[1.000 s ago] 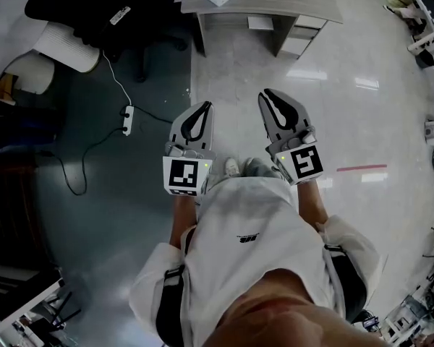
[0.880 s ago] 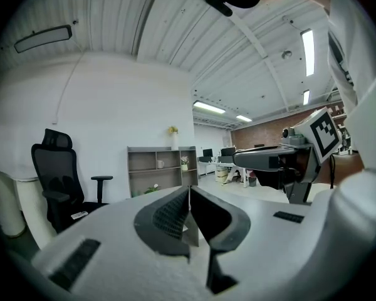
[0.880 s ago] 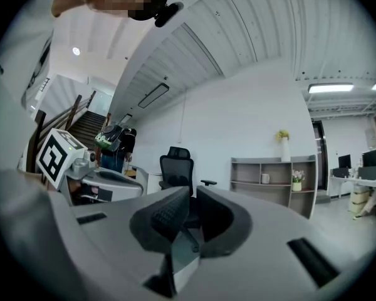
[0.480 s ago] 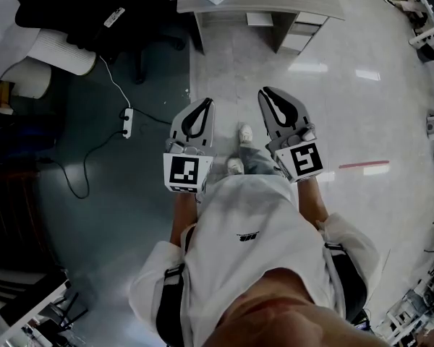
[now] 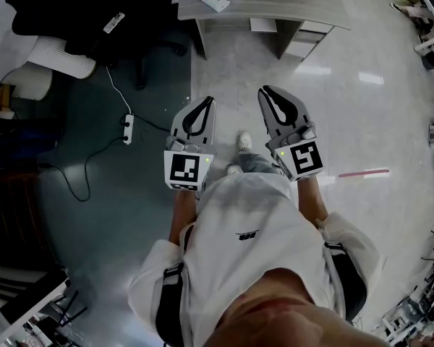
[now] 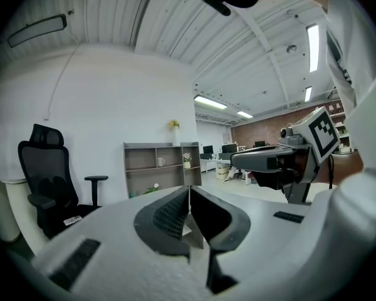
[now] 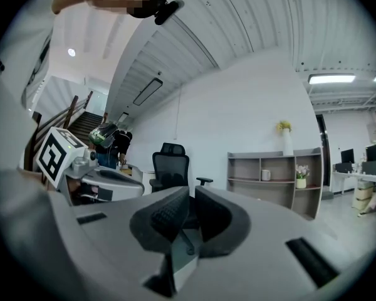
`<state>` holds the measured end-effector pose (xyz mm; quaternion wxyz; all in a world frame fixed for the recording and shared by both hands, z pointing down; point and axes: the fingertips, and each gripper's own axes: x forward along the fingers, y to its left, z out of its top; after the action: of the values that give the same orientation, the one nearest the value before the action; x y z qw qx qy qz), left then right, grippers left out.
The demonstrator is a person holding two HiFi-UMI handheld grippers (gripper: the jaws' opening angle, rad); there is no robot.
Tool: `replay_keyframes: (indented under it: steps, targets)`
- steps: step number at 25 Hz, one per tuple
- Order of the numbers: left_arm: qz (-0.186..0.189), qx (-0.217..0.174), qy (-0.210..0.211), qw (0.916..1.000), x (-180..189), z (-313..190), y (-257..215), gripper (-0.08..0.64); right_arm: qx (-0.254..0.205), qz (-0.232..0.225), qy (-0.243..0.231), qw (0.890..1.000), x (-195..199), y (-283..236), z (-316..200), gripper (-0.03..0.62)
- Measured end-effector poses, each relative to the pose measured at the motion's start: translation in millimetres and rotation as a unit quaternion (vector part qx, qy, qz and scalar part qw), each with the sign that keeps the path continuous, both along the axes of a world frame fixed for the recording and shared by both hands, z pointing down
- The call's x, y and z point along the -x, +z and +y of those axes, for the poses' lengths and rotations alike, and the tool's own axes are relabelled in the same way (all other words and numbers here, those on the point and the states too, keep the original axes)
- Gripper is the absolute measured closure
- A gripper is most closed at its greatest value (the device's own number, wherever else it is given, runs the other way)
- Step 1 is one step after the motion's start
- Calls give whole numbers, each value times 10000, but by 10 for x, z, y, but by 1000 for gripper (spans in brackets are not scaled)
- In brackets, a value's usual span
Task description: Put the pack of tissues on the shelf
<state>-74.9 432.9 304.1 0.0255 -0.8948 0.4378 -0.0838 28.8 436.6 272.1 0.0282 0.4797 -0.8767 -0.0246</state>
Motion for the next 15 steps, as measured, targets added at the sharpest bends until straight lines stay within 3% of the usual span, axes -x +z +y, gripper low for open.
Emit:
replay_keyframes:
  steps: [15]
  targets:
    - [-13,-32,-155,9999,-341,-903,-66,527,-149,-56,-336,9993,-264,-90,-958,563]
